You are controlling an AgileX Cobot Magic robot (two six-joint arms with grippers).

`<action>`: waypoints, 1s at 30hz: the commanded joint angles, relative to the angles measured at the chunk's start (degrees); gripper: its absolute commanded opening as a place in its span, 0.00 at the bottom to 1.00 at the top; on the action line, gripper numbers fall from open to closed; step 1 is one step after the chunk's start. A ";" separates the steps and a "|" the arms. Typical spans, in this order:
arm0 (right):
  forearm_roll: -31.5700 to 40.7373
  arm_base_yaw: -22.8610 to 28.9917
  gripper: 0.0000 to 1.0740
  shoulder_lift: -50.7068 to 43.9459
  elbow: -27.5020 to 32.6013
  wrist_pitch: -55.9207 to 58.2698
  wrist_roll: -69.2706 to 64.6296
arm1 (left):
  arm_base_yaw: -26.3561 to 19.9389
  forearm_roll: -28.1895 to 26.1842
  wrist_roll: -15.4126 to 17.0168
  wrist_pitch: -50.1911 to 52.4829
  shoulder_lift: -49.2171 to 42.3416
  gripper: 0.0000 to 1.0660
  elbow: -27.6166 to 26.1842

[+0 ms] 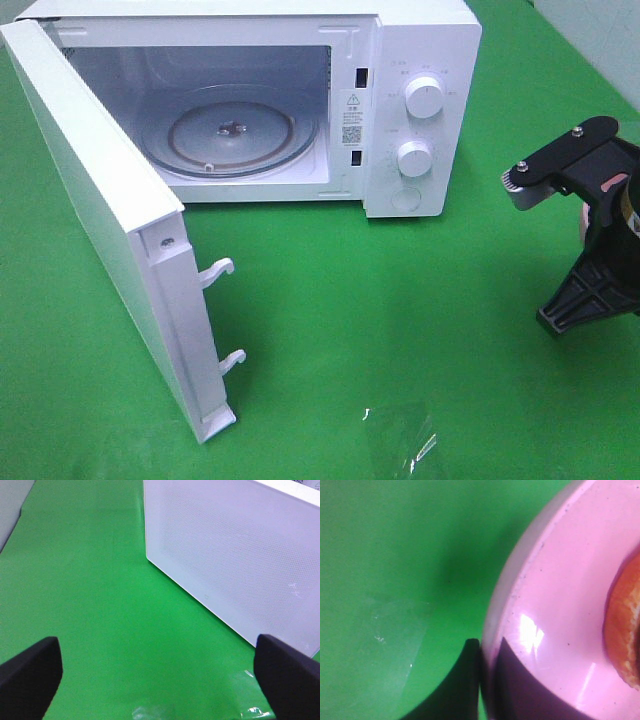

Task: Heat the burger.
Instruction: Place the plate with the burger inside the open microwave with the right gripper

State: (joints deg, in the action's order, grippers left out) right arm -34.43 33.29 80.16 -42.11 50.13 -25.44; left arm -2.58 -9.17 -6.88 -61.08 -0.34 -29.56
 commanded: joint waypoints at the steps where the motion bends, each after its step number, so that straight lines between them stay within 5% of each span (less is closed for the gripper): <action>1: -4.01 1.66 0.00 -1.55 0.00 2.98 1.03 | 0.34 -0.06 0.00 0.00 -0.92 0.90 -0.06; 19: -4.07 14.67 0.00 -7.79 0.06 7.51 8.65 | 0.34 -0.06 0.00 0.00 -0.92 0.90 -0.06; 30: -4.01 20.34 0.00 -13.98 6.76 7.73 8.94 | 0.34 -0.06 0.00 0.00 -0.92 0.90 -0.06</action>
State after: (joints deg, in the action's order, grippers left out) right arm -35.01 53.51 66.86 -35.52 56.78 -17.76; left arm -2.58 -9.17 -6.88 -61.08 -0.34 -29.56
